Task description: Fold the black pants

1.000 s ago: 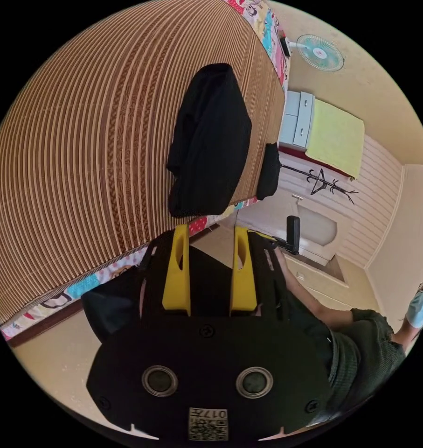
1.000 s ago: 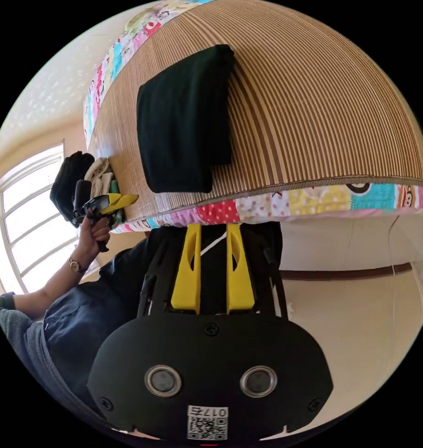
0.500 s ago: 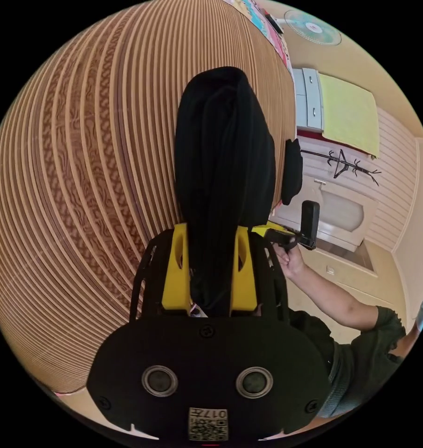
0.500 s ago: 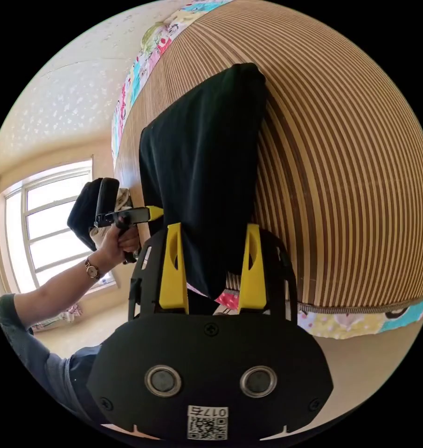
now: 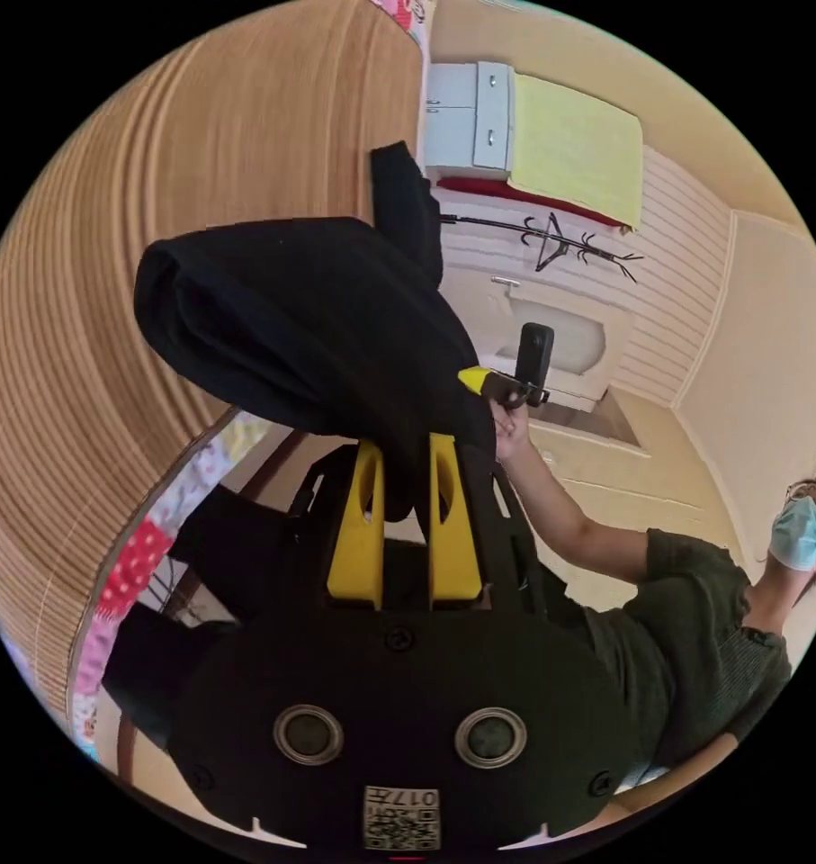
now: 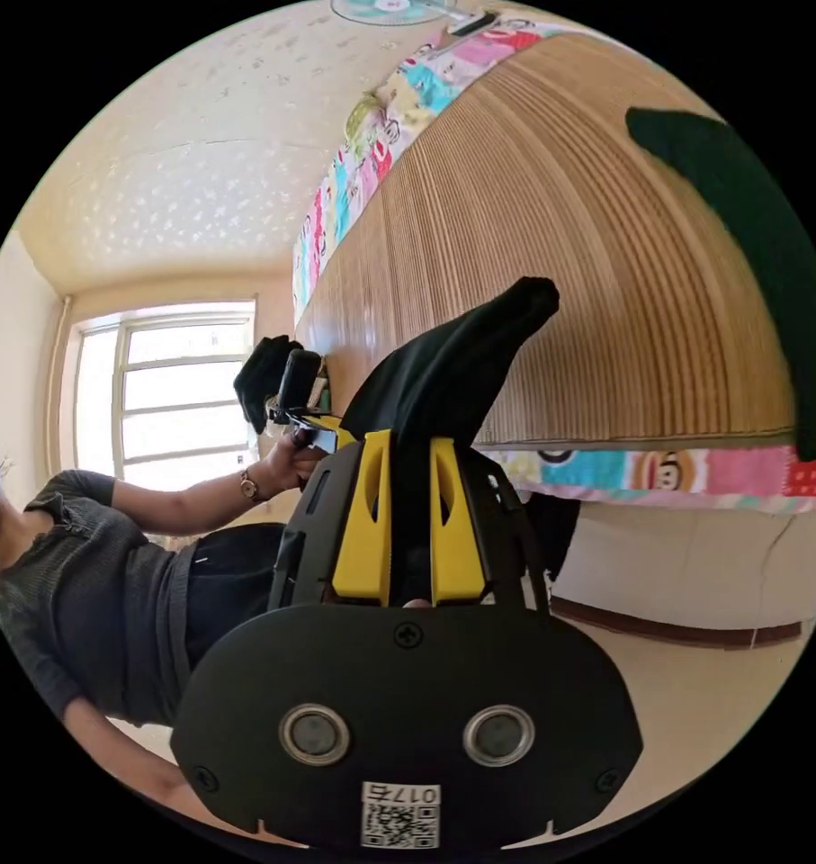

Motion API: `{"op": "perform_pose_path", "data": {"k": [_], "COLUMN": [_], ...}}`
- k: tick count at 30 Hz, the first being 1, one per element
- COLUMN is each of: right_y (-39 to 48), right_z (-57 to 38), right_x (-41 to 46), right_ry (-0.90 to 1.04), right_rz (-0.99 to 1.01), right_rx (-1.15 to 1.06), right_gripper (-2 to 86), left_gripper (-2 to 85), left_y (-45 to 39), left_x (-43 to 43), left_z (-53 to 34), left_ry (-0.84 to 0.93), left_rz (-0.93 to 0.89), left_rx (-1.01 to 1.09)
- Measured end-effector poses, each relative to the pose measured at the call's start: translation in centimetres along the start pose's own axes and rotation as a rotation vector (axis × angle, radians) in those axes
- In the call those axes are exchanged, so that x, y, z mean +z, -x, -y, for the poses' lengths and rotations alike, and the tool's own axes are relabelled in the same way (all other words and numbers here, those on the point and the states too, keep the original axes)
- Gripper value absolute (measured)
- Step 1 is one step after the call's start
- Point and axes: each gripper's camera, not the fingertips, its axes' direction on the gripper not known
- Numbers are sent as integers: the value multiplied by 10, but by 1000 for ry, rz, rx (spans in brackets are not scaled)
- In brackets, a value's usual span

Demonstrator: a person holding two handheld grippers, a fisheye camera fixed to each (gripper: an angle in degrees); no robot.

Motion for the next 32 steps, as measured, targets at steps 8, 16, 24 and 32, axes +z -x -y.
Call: {"op": "perform_pose_path", "data": {"k": [8, 16, 24, 32], "right_y": [-21, -107, -177, -143], "right_z": [54, 46, -150, -189], "right_x": [-215, -169, 69, 134], "right_ry": [-245, -168, 164, 111], "right_rz": [-451, -760, -278, -45], "right_rx": [125, 642, 1103, 1362], "right_gripper": [99, 33, 6, 3], "left_gripper": [115, 90, 51, -6], "left_y": [-120, -47, 69, 6], "left_x": [138, 163, -57, -107], "left_z": [159, 110, -173, -468], "left_ry": [-67, 183, -29, -940], "left_rz": [-55, 380, 689, 418], "left_rx": [179, -65, -744, -1140]}}
